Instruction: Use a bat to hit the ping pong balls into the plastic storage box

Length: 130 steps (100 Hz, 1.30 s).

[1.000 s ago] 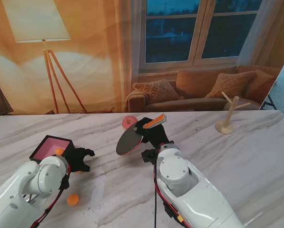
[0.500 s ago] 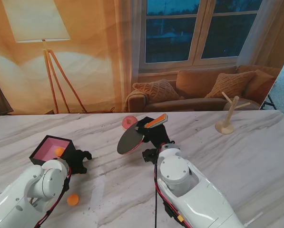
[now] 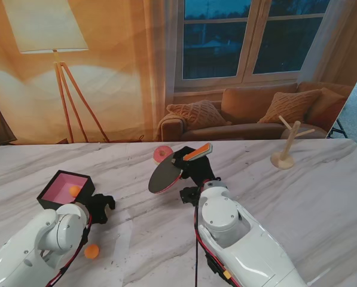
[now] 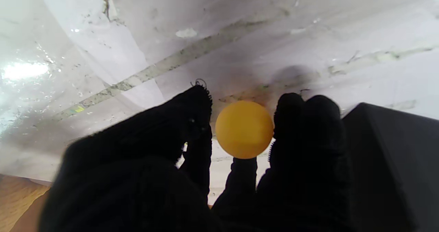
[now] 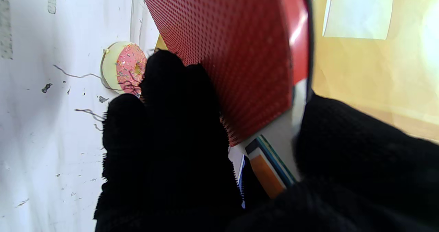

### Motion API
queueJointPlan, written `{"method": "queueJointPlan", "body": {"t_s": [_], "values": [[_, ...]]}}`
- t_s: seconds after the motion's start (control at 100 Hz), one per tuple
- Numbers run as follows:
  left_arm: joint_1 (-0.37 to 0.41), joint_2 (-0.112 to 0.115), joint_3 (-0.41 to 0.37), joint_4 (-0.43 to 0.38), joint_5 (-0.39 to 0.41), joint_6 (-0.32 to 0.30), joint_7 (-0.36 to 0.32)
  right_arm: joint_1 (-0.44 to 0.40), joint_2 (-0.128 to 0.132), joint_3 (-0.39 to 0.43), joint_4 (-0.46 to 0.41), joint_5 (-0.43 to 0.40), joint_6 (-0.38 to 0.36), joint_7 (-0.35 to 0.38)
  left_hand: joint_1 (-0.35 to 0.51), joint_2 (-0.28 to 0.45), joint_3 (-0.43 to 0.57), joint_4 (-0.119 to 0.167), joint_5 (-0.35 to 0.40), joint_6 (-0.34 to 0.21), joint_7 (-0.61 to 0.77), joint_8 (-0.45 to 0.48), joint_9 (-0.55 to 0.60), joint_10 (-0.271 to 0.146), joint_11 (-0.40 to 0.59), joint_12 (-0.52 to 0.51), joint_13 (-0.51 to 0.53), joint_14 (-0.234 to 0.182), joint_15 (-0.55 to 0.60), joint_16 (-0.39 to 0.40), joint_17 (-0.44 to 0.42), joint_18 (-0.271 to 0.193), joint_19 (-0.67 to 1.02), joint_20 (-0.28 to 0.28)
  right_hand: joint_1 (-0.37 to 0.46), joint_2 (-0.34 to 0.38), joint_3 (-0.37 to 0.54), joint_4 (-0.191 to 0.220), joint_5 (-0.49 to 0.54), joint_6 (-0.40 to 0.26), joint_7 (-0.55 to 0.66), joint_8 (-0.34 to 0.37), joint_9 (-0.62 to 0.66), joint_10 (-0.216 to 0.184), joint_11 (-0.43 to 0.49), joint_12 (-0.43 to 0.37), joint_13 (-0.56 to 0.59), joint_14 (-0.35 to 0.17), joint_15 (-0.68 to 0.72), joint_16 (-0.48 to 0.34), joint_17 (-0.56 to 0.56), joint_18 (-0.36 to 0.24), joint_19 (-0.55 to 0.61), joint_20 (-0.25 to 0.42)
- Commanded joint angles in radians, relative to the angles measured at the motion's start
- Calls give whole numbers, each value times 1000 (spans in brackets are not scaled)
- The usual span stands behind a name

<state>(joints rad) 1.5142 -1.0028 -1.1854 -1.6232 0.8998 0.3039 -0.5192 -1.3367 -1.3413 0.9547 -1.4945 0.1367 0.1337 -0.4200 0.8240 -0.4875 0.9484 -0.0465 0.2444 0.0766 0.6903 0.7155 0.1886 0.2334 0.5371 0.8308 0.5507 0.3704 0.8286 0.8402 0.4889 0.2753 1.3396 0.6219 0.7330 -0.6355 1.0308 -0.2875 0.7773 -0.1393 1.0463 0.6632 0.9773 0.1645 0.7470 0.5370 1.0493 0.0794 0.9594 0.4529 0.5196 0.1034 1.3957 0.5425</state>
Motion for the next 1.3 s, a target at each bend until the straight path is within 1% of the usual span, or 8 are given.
{"method": "queueJointPlan", "body": {"t_s": [0.0, 0.2, 0.22, 0.55, 0.62, 0.72, 0.91, 1.29], "values": [[-6, 0, 9, 0, 2, 16, -16, 0, -6, 3, -6, 1, -3, 6, 54, -27, 40, -11, 35, 23, 30, 22, -6, 9, 48, 27, 63, 21, 26, 17, 34, -104, 53, -14, 148, 71, 193, 27, 195, -30, 134, 67, 67, -215, 34, 26, -63, -87, -50, 4, -6, -33, 15, 21], [-26, -6, 32, 20, 12, 20, 26, 4, -8, 3, -1, 0, -10, -1, 95, -74, 62, -69, 128, 64, 125, 45, 85, 12, 129, 32, 156, 2, 34, 75, 128, -145, 89, -51, 148, 71, 192, 27, 195, -30, 133, 68, 68, -212, 34, 26, -63, -87, -50, 4, -6, -33, 15, 21], [-28, -5, 34, 21, 14, 19, 22, 4, -8, 3, 0, 0, -11, -1, 102, -83, 57, -79, 130, 66, 133, 47, 90, 12, 134, 34, 170, -17, 33, 77, 134, -151, 90, -58, 147, 71, 192, 27, 195, -30, 133, 68, 67, -213, 34, 26, -63, -87, -50, 4, -5, -33, 15, 21], [-38, -4, 51, 23, 39, 29, 13, 1, -6, 16, -2, -4, -22, -9, 143, -119, 51, -110, 208, 73, 241, 73, 197, 4, 197, 53, 230, -62, 23, 84, 183, -191, 106, -93, 147, 71, 192, 27, 197, -30, 133, 70, 69, -215, 35, 27, -62, -86, -50, 4, -5, -33, 16, 21], [-37, -5, 52, 24, 42, 33, 20, 0, -6, 18, -3, -5, -23, -12, 147, -125, 52, -116, 238, 67, 298, 29, 252, -6, 189, 150, 240, -66, 11, 89, 186, -195, 105, -109, 148, 71, 193, 27, 197, -30, 133, 70, 69, -214, 35, 27, -62, -86, -50, 4, -6, -33, 16, 21], [-37, -6, 52, 27, 43, 32, 27, -1, -6, 20, -5, -5, -24, -13, 168, -145, 43, -131, 304, 31, 356, -34, 377, -25, 134, 232, 254, -49, 13, 79, 200, -188, 99, -112, 147, 71, 192, 27, 198, -31, 132, 71, 69, -215, 35, 27, -63, -87, -50, 4, -5, -33, 16, 21], [-35, -7, 51, 29, 45, 29, 36, -1, -5, 21, -5, -7, -25, -13, 206, -161, 18, -142, 358, -6, 437, -87, 487, -61, 66, 287, 265, -31, 16, 75, 210, -176, 99, -107, 147, 71, 192, 27, 198, -32, 132, 73, 70, -214, 35, 27, -61, -88, -50, 4, -4, -34, 16, 20], [-11, -12, 11, -3, 39, -12, 60, 12, -15, 8, 25, 8, -13, -18, 217, -197, 62, -144, 389, 10, 455, -94, 529, -46, 51, 317, 267, 9, 38, 93, 196, -130, 149, -77, 147, 71, 192, 27, 200, -31, 131, 75, 71, -214, 36, 28, -61, -86, -49, 4, -3, -34, 16, 20]]}}
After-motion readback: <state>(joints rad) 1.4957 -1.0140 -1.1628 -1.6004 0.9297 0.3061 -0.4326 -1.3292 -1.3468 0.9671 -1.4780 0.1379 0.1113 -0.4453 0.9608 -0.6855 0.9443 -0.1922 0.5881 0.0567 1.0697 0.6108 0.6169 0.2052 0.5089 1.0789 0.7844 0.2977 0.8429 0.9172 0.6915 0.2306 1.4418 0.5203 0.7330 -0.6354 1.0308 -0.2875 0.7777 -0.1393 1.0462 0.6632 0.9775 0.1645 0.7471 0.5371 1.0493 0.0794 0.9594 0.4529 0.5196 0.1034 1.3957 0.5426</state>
